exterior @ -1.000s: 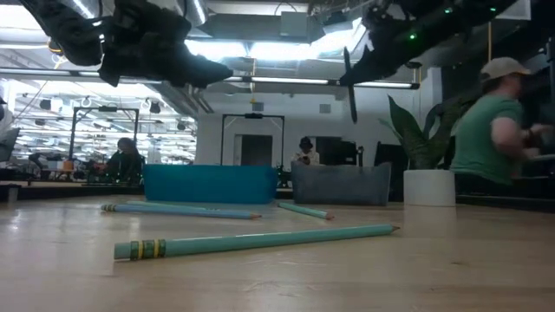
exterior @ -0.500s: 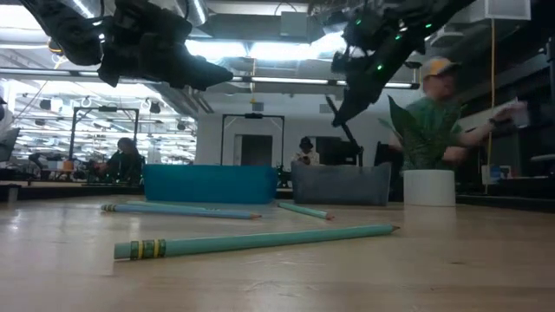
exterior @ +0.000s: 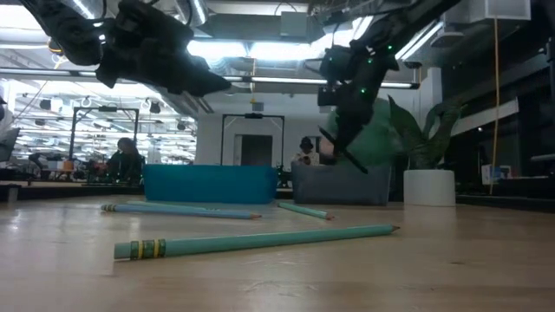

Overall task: Sort pens & pencils
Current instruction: Put the black pen into the black bin

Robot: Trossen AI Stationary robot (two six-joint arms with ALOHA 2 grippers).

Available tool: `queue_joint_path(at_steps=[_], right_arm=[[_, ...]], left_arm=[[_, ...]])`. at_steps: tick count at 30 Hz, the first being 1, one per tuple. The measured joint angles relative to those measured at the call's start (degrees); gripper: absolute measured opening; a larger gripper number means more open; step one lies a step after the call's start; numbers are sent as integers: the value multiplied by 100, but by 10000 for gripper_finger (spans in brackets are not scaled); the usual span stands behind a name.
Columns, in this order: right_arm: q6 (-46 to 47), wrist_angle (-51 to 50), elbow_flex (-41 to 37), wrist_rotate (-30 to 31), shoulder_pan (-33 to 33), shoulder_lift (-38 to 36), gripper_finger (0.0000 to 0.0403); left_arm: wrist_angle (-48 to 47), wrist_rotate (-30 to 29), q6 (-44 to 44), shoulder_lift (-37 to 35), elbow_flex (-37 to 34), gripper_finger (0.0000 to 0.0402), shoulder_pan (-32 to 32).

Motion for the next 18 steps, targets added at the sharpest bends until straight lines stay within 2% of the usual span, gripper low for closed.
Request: queue_joint_path(at_steps=[18], right_arm=[[-57, -505, 20, -10, -77, 304, 35]], left_arm=[[-7, -114, 0, 0, 0, 137, -2]])
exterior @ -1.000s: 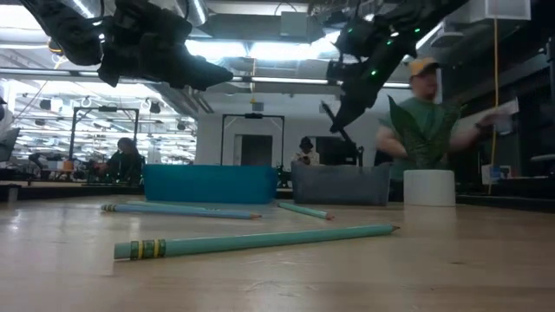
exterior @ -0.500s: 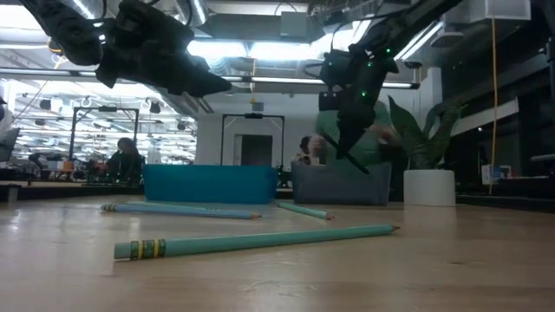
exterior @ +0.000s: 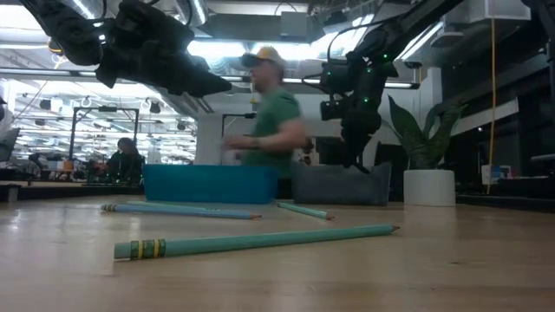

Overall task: Sort pens & pencils
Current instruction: Put the black pen into the black bin, then put the light green pencil into the blue bin

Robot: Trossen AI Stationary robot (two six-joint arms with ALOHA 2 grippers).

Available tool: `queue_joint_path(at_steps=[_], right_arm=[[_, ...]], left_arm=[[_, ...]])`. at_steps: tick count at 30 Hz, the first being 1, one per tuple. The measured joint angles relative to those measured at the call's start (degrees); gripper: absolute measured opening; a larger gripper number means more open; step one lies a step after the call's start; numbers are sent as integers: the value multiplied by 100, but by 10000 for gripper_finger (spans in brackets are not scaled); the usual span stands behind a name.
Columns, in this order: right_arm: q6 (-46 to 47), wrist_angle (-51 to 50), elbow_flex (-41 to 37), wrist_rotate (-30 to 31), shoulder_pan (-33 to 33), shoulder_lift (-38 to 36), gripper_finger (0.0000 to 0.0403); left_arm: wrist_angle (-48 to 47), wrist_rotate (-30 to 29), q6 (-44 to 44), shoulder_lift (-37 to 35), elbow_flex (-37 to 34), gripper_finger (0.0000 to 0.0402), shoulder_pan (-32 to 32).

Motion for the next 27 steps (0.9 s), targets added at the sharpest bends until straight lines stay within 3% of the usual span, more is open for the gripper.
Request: queue_joint_path(at_steps=[9, 17, 27], right_arm=[[162, 262, 0, -6, 0, 0, 90], [160, 403, -4, -294, 2, 0, 67], [753, 1416, -4, -294, -26, -28, 64]], left_arm=[[-3, 0, -20, 0, 0, 137, 0], [-17, 0, -24, 0, 0, 137, 0], [-149, 9, -242, 0, 2, 137, 0]])
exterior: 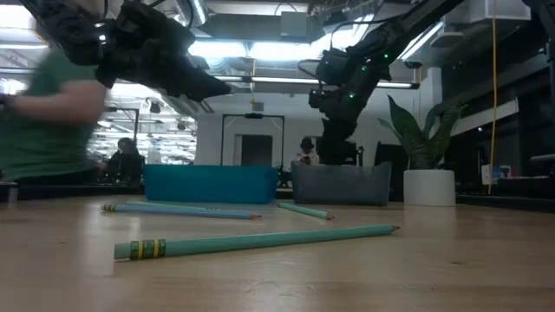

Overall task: Sort pens & pencils
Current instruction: Put the light green pencil into the blue bin

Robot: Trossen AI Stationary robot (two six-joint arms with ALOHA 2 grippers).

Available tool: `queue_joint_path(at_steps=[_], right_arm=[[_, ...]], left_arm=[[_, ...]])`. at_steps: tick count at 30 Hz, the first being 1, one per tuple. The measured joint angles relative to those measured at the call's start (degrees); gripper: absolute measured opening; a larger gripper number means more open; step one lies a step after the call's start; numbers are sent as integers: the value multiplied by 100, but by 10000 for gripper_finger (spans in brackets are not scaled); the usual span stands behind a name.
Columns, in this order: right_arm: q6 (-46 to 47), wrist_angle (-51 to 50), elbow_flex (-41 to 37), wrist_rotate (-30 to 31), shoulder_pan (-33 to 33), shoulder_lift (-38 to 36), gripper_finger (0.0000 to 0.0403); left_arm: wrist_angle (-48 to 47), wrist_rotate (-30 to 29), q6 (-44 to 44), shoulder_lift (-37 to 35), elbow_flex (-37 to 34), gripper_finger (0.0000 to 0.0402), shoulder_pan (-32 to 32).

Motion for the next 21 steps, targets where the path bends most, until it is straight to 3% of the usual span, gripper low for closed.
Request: queue_joint_path(at_steps=[8, 14, 17, 21], right_arm=[[-76, -171, -2, -30, 113, -215, 60], [-124, -96, -7, -730, 288, -996, 60], [-73, 93, -170, -1093, 393, -1537, 60], [16, 450, -721, -1165, 645, -2378, 60]], left_arm=[[166, 4, 117, 0, 2, 137, 107], [599, -20, -198, -28, 2, 137, 111], [717, -28, -362, -324, 7, 137, 148], [135, -37, -409, -1081, 7, 137, 171]])
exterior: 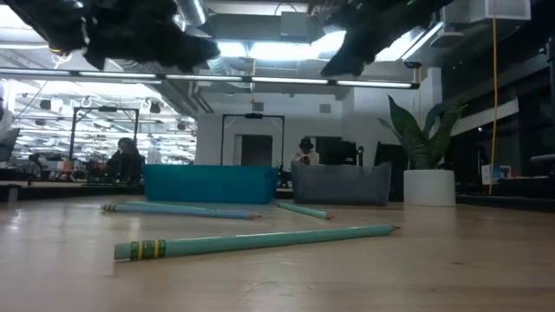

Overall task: Sort pens & pencils
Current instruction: Put the light green pencil into the blue bin

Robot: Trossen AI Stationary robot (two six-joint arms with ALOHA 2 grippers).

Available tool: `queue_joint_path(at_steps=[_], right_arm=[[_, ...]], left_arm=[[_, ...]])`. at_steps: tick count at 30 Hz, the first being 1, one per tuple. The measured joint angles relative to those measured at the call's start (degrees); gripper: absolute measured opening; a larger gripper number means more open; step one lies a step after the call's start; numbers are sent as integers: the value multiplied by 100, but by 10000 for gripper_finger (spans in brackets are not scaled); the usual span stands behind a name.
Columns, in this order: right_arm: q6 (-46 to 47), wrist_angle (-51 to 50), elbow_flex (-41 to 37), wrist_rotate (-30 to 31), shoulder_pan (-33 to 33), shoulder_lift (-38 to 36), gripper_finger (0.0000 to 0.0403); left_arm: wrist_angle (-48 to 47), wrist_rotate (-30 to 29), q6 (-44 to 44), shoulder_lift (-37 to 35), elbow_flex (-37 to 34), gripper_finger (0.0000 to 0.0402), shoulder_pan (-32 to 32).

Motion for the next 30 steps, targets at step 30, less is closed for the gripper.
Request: queue_joint_path(at_steps=[30], right_arm=[[862, 3551, -4134, 1373, 2658, -3314, 60]], left_arm=[[-15, -2195, -416, -2000, -1770, 137, -3576]])
